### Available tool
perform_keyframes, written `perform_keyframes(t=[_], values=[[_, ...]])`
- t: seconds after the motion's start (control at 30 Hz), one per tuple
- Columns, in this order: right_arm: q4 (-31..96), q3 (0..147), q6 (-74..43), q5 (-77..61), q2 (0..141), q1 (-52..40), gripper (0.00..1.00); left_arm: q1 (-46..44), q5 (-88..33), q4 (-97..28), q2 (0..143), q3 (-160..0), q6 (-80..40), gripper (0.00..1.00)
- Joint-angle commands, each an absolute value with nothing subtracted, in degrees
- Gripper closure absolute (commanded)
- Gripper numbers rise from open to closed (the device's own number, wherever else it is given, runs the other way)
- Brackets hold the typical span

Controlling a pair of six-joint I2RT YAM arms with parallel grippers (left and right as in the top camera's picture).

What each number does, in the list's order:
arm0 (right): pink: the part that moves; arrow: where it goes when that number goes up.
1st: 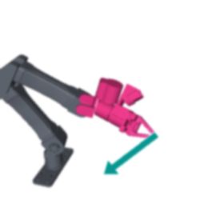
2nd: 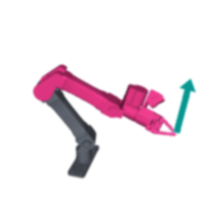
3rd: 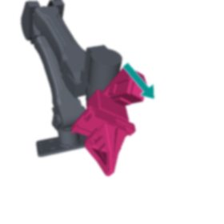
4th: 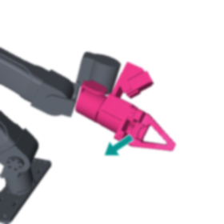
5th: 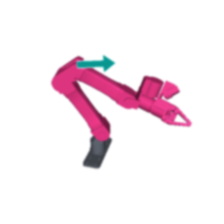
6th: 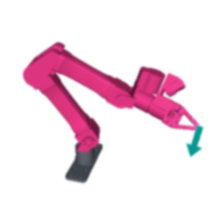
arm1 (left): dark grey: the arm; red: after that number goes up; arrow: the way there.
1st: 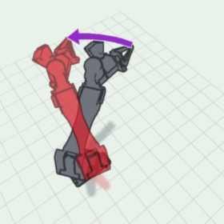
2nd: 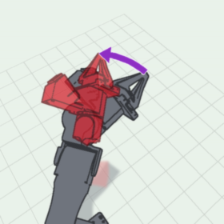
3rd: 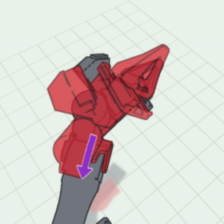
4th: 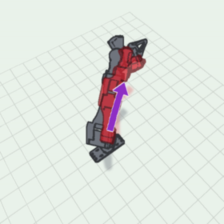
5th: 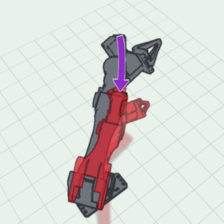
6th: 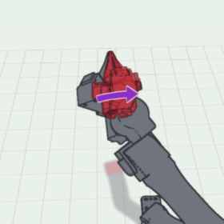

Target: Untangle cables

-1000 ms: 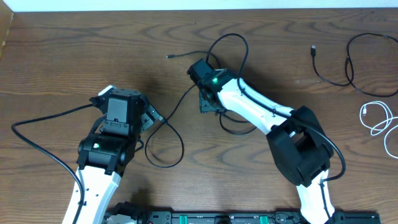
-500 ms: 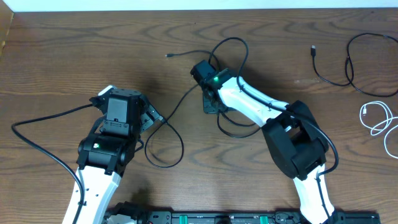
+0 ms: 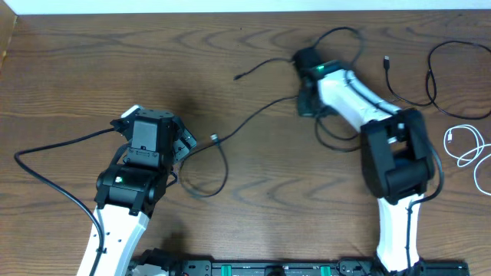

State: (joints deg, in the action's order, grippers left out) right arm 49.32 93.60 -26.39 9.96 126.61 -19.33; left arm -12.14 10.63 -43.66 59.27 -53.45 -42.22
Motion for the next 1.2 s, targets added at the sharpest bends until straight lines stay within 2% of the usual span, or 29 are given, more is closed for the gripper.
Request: perform_keyframes(t=[0.0,0.37,0.4,0.47,0.53,0.77,0.83,1.0,1.17], values=[[48.66,92.97,-22.55,8.43,128.92,-16.10,0.99,-11.90,11.00,-43.92,59.46,-54.22,-42.52,0.06],[48.21,95.26,-18.04,0.91,122.50,-10.92,0.98,-11.90,11.00,-43.92,59.46,-54.22,-42.54,0.06],[48.58,95.35,-17.76,-0.71,121.40,-10.94,0.95,-11.90,11.00,-43.92,59.46,-54.22,-42.54,0.06],[49.45,95.37,-17.72,-4.38,118.87,-11.18,0.75,-11.90,11.00,-43.92,59.46,-54.22,-42.52,0.06],[50.04,95.35,-17.72,-8.73,116.27,-11.70,0.61,-11.90,11.00,-43.92,59.46,-54.22,-42.52,0.06],[50.72,95.35,-17.74,-24.12,112.73,-16.32,0.42,-11.90,11.00,-43.92,59.46,-54.22,-42.52,0.06],[51.40,95.04,-18.50,-27.16,112.90,-18.15,0.38,-11.90,11.00,-43.92,59.46,-54.22,-42.52,0.06],[54.35,93.12,-20.78,-27.35,112.95,-24.40,0.39,-11.90,11.00,-43.92,59.46,-54.22,-42.54,0.06],[55.13,91.09,-27.16,-15.86,112.95,-32.36,0.33,-11.90,11.00,-43.92,59.46,-54.22,-42.54,0.06]])
